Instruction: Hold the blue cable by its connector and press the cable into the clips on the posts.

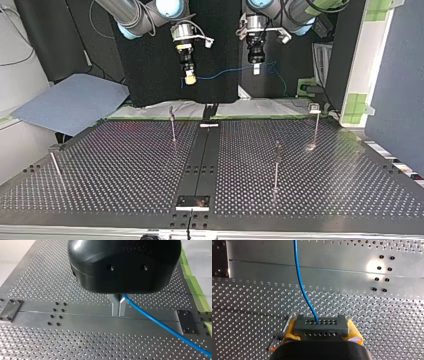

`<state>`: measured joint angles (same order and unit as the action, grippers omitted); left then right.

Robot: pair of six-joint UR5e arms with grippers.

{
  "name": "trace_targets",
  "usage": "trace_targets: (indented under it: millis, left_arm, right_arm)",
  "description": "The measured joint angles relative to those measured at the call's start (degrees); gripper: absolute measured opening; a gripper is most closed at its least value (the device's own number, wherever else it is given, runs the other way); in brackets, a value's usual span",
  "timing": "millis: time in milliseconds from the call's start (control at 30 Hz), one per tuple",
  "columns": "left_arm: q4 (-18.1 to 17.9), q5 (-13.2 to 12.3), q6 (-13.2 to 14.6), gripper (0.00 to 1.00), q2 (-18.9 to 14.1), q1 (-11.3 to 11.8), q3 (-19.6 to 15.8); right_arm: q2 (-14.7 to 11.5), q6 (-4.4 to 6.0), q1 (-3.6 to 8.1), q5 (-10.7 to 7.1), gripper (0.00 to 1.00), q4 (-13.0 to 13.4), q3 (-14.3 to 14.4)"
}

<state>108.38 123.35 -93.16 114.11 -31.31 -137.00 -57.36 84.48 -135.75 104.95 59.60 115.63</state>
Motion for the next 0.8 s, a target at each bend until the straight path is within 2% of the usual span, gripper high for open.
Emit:
trace_targets:
  millis: [267,600,800]
  left_arm:
    - [0.0,0.1,0.2,0.00,0.1,0.2,0.0]
    - [0.7,1.0,0.8,0.00,3.9,1.1,0.0]
    - [0.7,1.1,0.8,0.00,4.7,1.1,0.0]
  right_arm:
    - [0.0,-0.04,-0.01,0.05,0.00,0.0,0.0]
    - [0.0,-0.09,0.00,0.09,0.00,0.0,0.0]
    - [0.0,-0.09,0.00,0.09,0.00,0.0,0.0]
